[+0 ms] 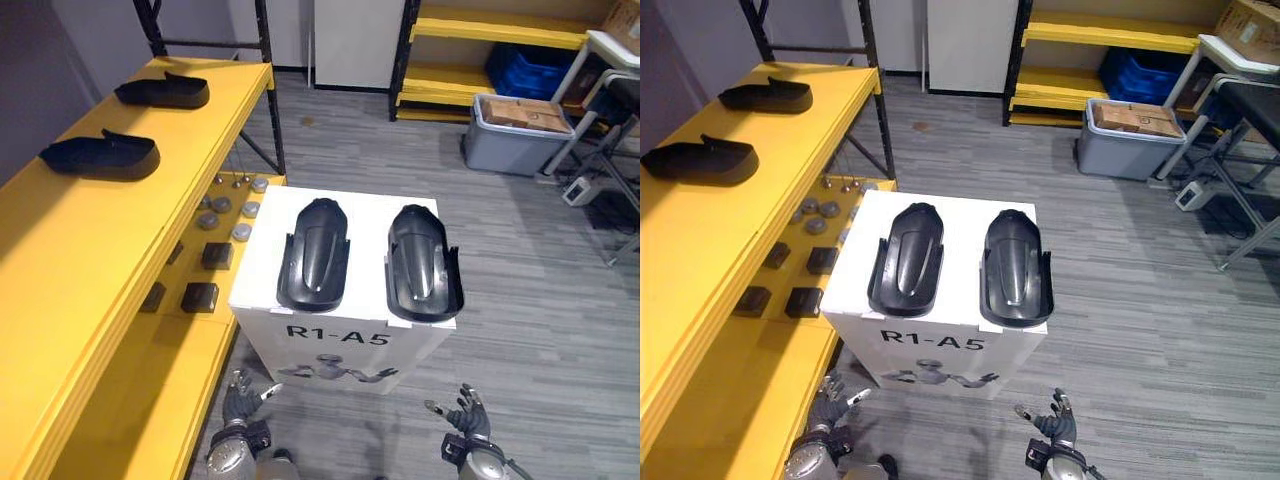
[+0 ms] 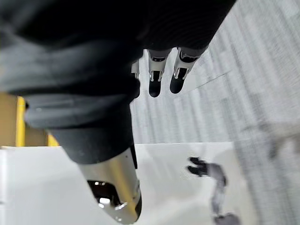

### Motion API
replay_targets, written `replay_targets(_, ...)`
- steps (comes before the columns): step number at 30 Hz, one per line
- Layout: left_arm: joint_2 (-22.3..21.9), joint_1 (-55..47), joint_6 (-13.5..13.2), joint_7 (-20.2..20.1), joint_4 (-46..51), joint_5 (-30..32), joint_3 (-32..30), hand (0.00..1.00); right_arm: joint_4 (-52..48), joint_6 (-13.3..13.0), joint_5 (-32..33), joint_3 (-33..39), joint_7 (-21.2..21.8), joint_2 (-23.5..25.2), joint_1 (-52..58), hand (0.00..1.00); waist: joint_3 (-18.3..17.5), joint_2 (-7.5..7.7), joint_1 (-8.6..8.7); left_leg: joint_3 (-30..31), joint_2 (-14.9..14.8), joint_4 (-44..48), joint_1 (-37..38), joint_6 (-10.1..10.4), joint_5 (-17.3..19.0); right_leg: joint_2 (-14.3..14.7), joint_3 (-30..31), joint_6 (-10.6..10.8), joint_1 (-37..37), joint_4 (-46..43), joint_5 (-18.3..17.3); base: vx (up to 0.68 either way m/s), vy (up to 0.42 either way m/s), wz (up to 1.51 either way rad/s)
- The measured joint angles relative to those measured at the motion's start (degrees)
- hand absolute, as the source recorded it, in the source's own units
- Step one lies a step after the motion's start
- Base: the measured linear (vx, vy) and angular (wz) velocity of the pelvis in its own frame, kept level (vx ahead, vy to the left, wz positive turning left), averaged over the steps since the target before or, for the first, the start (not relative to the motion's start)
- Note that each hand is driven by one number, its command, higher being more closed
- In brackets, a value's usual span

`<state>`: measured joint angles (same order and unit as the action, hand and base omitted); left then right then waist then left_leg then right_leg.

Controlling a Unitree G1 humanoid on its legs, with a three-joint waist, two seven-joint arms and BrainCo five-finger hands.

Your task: Walk over and take plastic housings, then place them on the shelf

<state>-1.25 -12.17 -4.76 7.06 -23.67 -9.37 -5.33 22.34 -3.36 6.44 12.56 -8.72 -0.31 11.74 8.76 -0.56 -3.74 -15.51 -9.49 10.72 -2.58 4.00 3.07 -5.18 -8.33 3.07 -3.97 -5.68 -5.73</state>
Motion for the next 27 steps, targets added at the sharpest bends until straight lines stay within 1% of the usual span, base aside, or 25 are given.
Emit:
replay_targets(1, 0.06, -0.45, 0.01, -0.07, 0.24, 0.01, 0.08, 0.00, -3.40, -0.01, -0.02, 1.06, -0.48, 0.17, 0.65, 0.00, -0.19, 0.08, 0.28, -0.39, -0.09, -0.74, 0.28, 0.04, -0.07, 0.05, 0.16, 0.08, 0.13, 0.16, -0.06, 0.02, -0.007, -0.20)
replay_targets(5, -0.24, -1.62, 0.02, -0.32, 0.60, 0.08, 0.08, 0.00, -13.98, -0.02, -0.13, 5.80, -2.03, 0.03, 1.91, 0.00, -0.27, 0.42, 0.38, -1.66, -0.50, -1.72, 0.80, 0.36, 0.13, 0.75, 1.48, 0.04, 0.56, 0.64, -0.07, 0.05, -0.002, -0.18)
replay_targets(7, -0.22, -2.20, 0.01, -0.32, 1.08, 0.10, 0.04, 0.00, -20.30, -0.03, -0.33, 8.11, -2.88, -0.12, 1.85, 0.00, -0.37, 0.88, 1.47, -1.85, -0.59, -1.76, 0.70, 0.54, 0.26, 0.87, 1.62, 0.04, 0.48, 0.74, -0.03, 0.08, 0.004, -0.09)
replay_targets(8, -0.22, -2.65, 0.01, -0.40, 1.54, 0.10, 0.05, 0.00, -23.18, -0.03, -0.98, 8.98, -3.38, -0.36, 1.86, 0.00, -0.61, 1.26, 1.67, -1.97, -0.64, -1.76, 0.73, 0.66, 0.37, 0.93, 1.78, 0.05, 0.49, 0.87, -0.02, 0.07, 0.011, -0.03)
replay_targets(11, -0.21, -2.79, -0.03, -0.76, 2.06, 0.11, 0.05, 0.00, -28.72, -0.03, -3.19, 9.51, -3.90, -1.56, 1.24, 0.00, -1.17, 2.26, 1.48, -2.53, -0.66, -2.19, 1.17, 0.84, 0.55, 1.10, 2.99, 0.15, 0.55, 1.05, 0.05, 0.06, 0.016, -0.09)
replay_targets(14, -0.17, -3.37, -0.05, -1.24, 1.58, 0.14, 0.15, 0.00, -31.80, -0.08, -5.08, 9.30, -4.00, -2.24, -1.61, 0.00, -1.32, 2.49, 1.57, -3.19, -0.43, -2.72, 1.84, 0.71, 0.75, 1.10, 3.54, 0.39, 0.40, 1.31, 0.21, 0.03, 0.022, -0.13)
replay_targets(15, -0.08, -3.36, -0.13, -1.53, 0.38, 0.41, 0.21, 0.00, -31.97, -0.17, -6.46, 8.76, -4.02, -3.14, -4.05, 0.00, -1.34, 2.49, 1.55, -3.33, -0.13, -3.06, 1.80, 0.69, 0.73, 0.93, 4.06, 0.41, 0.70, 1.49, 0.22, 0.00, 0.034, -0.10)
replay_targets(17, 0.13, -3.50, -0.12, -1.78, -0.67, 0.66, 0.32, 0.00, -31.86, -0.17, -7.06, 7.81, -4.03, -4.44, -5.83, 0.00, -1.35, 2.46, 1.54, -3.36, 0.13, -3.20, 1.64, 0.66, 0.72, 0.77, 4.41, 0.44, 0.92, 1.65, 0.24, -0.01, 0.035, -0.05)
replay_targets(18, 0.56, -3.74, -0.12, -2.11, -1.94, 0.67, 0.76, 0.00, -31.30, -0.23, -7.76, 6.58, -3.99, -6.16, -8.02, 0.00, -1.38, 2.41, 1.51, -3.25, 0.38, -3.29, 1.56, 0.61, 0.69, 0.59, 4.46, 0.71, 0.95, 2.27, 0.43, -0.02, 0.033, 0.00)
replay_targets(19, 0.83, -3.77, -0.11, -2.28, -2.45, 0.67, 0.83, 0.00, -30.68, -0.33, -7.89, 6.21, -3.94, -6.85, -9.03, 0.00, -1.38, 2.41, 1.50, -3.20, 0.47, -3.30, 1.56, 0.60, 0.69, 0.53, 4.46, 0.73, 0.98, 2.29, 0.45, -0.02, 0.036, 0.02)
replay_targets(21, 2.04, -4.33, -0.12, -2.59, -2.75, 0.67, 2.05, 0.00, -26.39, -0.42, -9.14, 4.21, -3.88, -9.69, -13.88, 0.00, -1.39, 2.38, 1.47, -2.98, 0.69, -3.28, 1.28, 0.49, 0.66, 0.41, 4.48, 0.78, 1.01, 2.29, 0.57, 0.00, 0.011, 0.02)
replay_targets(22, 2.27, -4.35, -0.13, -2.60, -2.80, 0.67, 2.32, 0.00, -25.11, -0.42, -9.29, 3.59, -3.81, -10.38, -15.04, 0.00, -1.41, 2.36, 1.48, -2.79, 0.71, -3.20, 1.10, 0.46, 0.64, 0.40, 4.48, 0.76, 1.00, 2.29, 0.64, 0.00, 0.016, 0.10)
replay_targets(23, 2.37, -4.27, -0.15, -2.62, -2.92, 0.67, 2.35, 0.00, -22.81, -0.41, -9.68, 2.39, -3.72, -11.44, -17.06, 0.00, -1.43, 2.27, 1.51, -1.67, 0.74, -2.87, 0.46, 0.41, 0.61, 0.45, 4.44, 0.61, 1.21, 2.29, 0.95, 0.00, 0.010, 0.12)
replay_targets(24, 2.35, -4.20, -0.18, -2.62, -3.01, 0.67, 2.36, 0.00, -21.80, -0.39, -10.28, 1.99, -3.71, -11.69, -17.90, 0.00, -1.45, 2.22, 1.44, -1.22, 0.73, -2.81, 0.21, 0.39, 0.60, 0.50, 4.44, 0.57, 1.37, 2.29, 1.08, -0.02, 0.014, 0.14)
replay_targets(27, 2.57, -3.89, -0.22, -2.64, -4.98, 0.67, 3.06, 0.00, -14.16, -0.02, -11.57, -0.92, -3.63, -12.84, -22.65, 0.00, -1.40, 1.91, 1.18, -0.47, 1.09, -3.25, -0.32, -0.09, 0.18, 0.40, 4.41, 0.46, 1.90, 2.16, 1.37, -0.03, 0.028, 0.09)
